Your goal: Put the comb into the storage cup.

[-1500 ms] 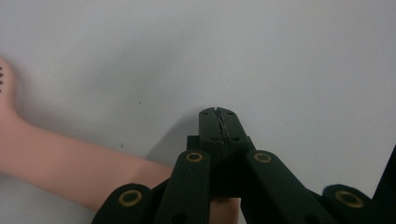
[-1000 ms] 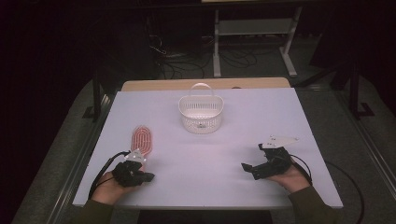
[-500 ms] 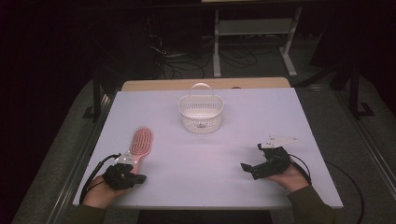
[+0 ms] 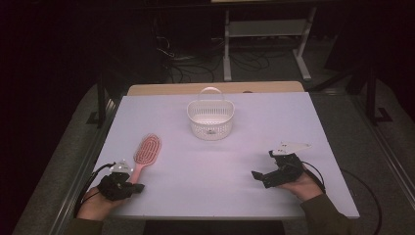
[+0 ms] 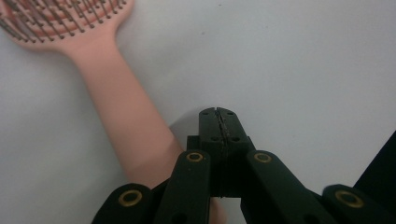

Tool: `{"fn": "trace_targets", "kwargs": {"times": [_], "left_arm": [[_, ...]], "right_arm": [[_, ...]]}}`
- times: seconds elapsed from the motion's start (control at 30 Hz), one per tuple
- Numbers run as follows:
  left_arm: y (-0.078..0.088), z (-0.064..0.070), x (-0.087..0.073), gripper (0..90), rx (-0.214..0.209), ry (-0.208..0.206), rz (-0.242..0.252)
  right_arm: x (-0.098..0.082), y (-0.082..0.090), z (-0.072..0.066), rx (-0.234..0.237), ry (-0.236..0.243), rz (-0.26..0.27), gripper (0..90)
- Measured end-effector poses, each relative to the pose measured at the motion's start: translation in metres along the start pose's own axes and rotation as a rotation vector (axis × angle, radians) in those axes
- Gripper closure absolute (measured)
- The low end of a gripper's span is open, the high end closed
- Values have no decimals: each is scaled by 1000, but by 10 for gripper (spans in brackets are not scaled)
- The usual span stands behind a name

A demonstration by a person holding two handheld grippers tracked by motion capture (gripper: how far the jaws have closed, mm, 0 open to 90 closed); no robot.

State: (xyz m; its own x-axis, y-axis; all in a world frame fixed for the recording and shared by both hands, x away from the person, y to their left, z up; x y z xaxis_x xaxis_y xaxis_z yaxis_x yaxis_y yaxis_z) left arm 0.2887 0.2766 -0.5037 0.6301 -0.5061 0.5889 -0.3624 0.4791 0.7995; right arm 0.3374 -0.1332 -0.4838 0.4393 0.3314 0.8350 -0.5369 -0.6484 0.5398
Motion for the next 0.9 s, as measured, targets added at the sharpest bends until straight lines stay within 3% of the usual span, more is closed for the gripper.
{"fn": "trace_targets", "kwargs": {"times": [0.9], "left_arm": [[15, -31, -12, 900, 108, 66, -4]], "right_arm": [[-1, -1, -1, 3, 9, -10, 0]]}}
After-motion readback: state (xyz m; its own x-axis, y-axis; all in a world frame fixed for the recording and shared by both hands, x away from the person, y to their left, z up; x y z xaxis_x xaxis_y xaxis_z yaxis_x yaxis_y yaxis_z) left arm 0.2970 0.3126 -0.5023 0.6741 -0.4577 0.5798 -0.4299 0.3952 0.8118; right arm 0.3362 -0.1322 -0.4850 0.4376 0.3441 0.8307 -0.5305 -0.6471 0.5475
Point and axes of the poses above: each handheld gripper's, and its own axes: y roughly backward along the jaws, x roughly out of its top, z roughly to its right, the point moved 9 cm from there along -y, roughly forward along the jaws, and after that the axes turned 5 degrees about z, right-handed, at the moved point
